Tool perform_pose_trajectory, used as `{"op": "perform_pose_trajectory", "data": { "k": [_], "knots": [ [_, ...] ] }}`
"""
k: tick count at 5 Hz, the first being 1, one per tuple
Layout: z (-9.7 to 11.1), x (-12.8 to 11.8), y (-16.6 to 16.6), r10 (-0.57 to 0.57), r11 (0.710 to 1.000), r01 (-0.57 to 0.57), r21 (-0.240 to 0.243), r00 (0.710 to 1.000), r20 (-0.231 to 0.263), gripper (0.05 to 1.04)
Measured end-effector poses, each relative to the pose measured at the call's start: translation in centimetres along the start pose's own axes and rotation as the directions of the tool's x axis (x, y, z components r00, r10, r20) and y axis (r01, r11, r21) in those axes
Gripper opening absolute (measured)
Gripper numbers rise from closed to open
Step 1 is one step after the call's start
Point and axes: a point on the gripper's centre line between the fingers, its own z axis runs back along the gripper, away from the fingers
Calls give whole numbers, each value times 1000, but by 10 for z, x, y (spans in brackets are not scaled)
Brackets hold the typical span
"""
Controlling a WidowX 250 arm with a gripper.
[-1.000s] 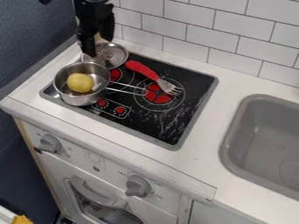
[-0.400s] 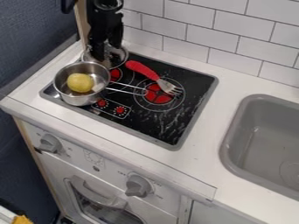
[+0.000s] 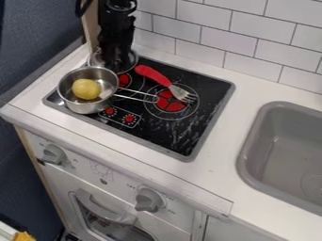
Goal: Put the lid to the silver pan
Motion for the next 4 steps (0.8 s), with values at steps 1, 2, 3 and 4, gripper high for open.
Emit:
{"op": "perform_pose_trajectory", "data": {
  "k": [1, 2, 3, 4],
  "knots": [
    [-2, 1, -1, -4, 1000, 4, -4, 999, 40, 399],
    [-4, -2, 1, -14, 1000, 14, 3, 999, 33, 200],
    [-2, -3, 4, -19, 1000, 19, 6, 999, 27, 76],
    [-1, -4, 6, -16, 1000, 16, 24, 1000, 16, 55]
  ]
}}
